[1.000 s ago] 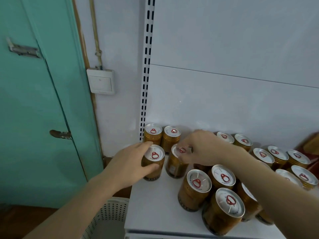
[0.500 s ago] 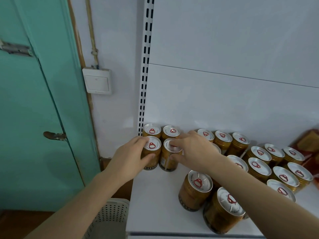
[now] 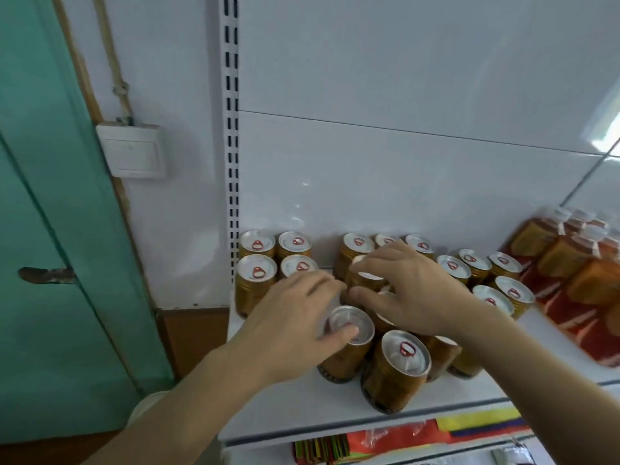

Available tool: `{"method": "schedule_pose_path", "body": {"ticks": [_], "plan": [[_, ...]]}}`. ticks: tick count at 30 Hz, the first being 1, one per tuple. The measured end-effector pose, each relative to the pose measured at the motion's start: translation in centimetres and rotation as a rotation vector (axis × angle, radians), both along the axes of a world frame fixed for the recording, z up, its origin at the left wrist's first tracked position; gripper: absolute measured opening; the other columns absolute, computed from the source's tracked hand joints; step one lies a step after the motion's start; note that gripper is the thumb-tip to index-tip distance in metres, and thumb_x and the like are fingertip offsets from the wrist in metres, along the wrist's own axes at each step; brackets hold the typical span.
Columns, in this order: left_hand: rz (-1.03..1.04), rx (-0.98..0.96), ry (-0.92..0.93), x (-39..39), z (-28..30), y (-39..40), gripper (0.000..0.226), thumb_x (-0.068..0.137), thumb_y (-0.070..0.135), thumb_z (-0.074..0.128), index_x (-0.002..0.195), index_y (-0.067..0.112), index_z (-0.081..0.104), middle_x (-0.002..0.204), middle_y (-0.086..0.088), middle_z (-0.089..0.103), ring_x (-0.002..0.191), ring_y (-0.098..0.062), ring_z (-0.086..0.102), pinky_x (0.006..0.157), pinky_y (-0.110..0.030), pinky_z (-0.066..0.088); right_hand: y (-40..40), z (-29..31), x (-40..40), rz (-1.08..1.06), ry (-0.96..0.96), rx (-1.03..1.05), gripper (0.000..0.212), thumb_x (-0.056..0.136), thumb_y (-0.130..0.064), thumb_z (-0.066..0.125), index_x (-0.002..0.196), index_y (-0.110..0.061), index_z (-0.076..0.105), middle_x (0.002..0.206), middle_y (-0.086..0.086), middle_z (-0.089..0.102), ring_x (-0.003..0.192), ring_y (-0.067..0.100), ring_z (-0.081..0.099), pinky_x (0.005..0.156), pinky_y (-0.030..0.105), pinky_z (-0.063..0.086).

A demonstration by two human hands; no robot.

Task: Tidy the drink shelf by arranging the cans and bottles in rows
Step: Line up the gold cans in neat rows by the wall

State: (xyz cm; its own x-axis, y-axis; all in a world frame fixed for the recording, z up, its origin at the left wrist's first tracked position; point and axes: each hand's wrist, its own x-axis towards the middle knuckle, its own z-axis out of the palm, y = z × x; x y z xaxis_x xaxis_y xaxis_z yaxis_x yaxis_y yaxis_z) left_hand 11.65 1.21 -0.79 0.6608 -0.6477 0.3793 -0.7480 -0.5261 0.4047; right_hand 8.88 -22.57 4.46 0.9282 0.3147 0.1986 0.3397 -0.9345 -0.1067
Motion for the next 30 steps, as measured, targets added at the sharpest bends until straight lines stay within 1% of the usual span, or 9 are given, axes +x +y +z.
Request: {"method": "schedule_pose_path", "body": {"ticks": [2,5,7,10,14,16,19,25,30], "plan": [[-0.051,0.071,0.006,-0.2,-0.8,-1.3,0.067,0.099,0.070,0.050,0.155,0.033,0.045,0.158,0.014,0.041,0.145,-0.008,0.036,0.119,-0.029,0.034,-1.1,0.3,-2.2,0.058,-0.013,0.005,0.039,0.098,-0.053,0.062,0.119,-0.024,0.077,0.116,-0.010,0.073,0.113,0.013,0.059,0.103,0.010,0.031],[-0.081,0.087,0.028,-0.5,-1.8,-2.1,0.055,0.098,0.065,0.051,0.143,0.034,0.056,0.139,0.017,0.056,0.126,-0.007,0.050,0.106,-0.033,0.048,-2.4,-0.3,-5.4,0.135,-0.012,-0.006,0.032,0.094,-0.050,0.071,0.116,-0.027,0.076,0.116,-0.012,0.068,0.116,0.014,0.058,0.100,0.028,0.044],[-0.064,0.068,0.034,-1.0,-1.9,-2.1,0.044,0.098,0.061,0.054,0.133,0.034,0.061,0.125,0.022,0.057,0.113,-0.002,0.052,0.095,-0.028,0.051,-3.0,-1.3,-7.0,0.168,-0.014,-0.061,0.035,0.090,-0.055,0.073,0.114,-0.029,0.077,0.118,-0.011,0.064,0.118,0.014,0.055,0.097,0.032,0.046],[-0.011,0.051,0.064,-1.7,-1.8,-1.2,0.038,0.099,0.055,0.062,0.133,0.038,0.061,0.123,0.025,0.057,0.111,0.001,0.051,0.092,-0.018,0.048,-3.6,-2.6,-8.4,0.186,0.001,-0.157,0.045,0.087,-0.062,0.070,0.124,-0.035,0.074,0.126,-0.012,0.060,0.125,0.014,0.050,0.101,0.033,0.045],[0.077,0.036,0.086,-2.8,-1.9,0.2,0.039,0.098,0.053,0.064,0.135,0.039,0.060,0.127,0.028,0.057,0.115,0.003,0.051,0.087,-0.011,0.042,-3.3,-4.2,-8.4,0.223,-0.067,-0.150,0.043,0.093,-0.055,0.065,0.132,-0.037,0.067,0.139,-0.009,0.057,0.135,0.019,0.048,0.101,0.041,0.051],[0.130,0.019,0.092,-3.5,-2.2,1.1,0.041,0.097,0.055,0.062,0.134,0.037,0.062,0.128,0.026,0.058,0.115,0.003,0.052,0.086,-0.011,0.043,-2.3,-5.4,-7.7,0.259,-0.118,-0.134,0.042,0.096,-0.053,0.064,0.134,-0.035,0.066,0.141,-0.006,0.058,0.133,0.021,0.050,0.100,0.040,0.051],[0.223,0.004,0.079,-4.3,-2.7,2.7,0.047,0.094,0.064,0.055,0.131,0.036,0.064,0.125,0.025,0.059,0.111,0.000,0.055,0.087,-0.022,0.051,-0.3,-6.8,-5.8,0.270,-0.167,-0.096,0.042,0.099,-0.054,0.059,0.136,-0.032,0.065,0.141,-0.002,0.059,0.129,0.025,0.054,0.096,0.044,0.053],[0.459,-0.061,0.075,-3.7,-3.9,4.4,0.048,0.091,0.061,0.067,0.125,0.026,0.067,0.133,0.016,0.059,0.109,-0.003,0.058,0.081,-0.006,0.036,3.5,-8.7,-2.4,0.169,-0.273,-0.035,0.042,0.100,-0.046,0.053,0.132,-0.024,0.068,0.136,0.007,0.065,0.120,0.032,0.059,0.091,0.049,0.058],[0.491,-0.055,0.062,-2.4,-3.6,5.0,0.038,0.093,0.052,0.072,0.118,0.023,0.069,0.125,0.013,0.062,0.104,-0.008,0.062,0.075,-0.006,0.034,5.9,-8.8,-1.5,0.072,-0.173,-0.092,0.054,0.101,-0.049,0.050,0.149,-0.025,0.051,0.152,0.009,0.053,0.136,0.034,0.047,0.102,0.050,0.054]]}}
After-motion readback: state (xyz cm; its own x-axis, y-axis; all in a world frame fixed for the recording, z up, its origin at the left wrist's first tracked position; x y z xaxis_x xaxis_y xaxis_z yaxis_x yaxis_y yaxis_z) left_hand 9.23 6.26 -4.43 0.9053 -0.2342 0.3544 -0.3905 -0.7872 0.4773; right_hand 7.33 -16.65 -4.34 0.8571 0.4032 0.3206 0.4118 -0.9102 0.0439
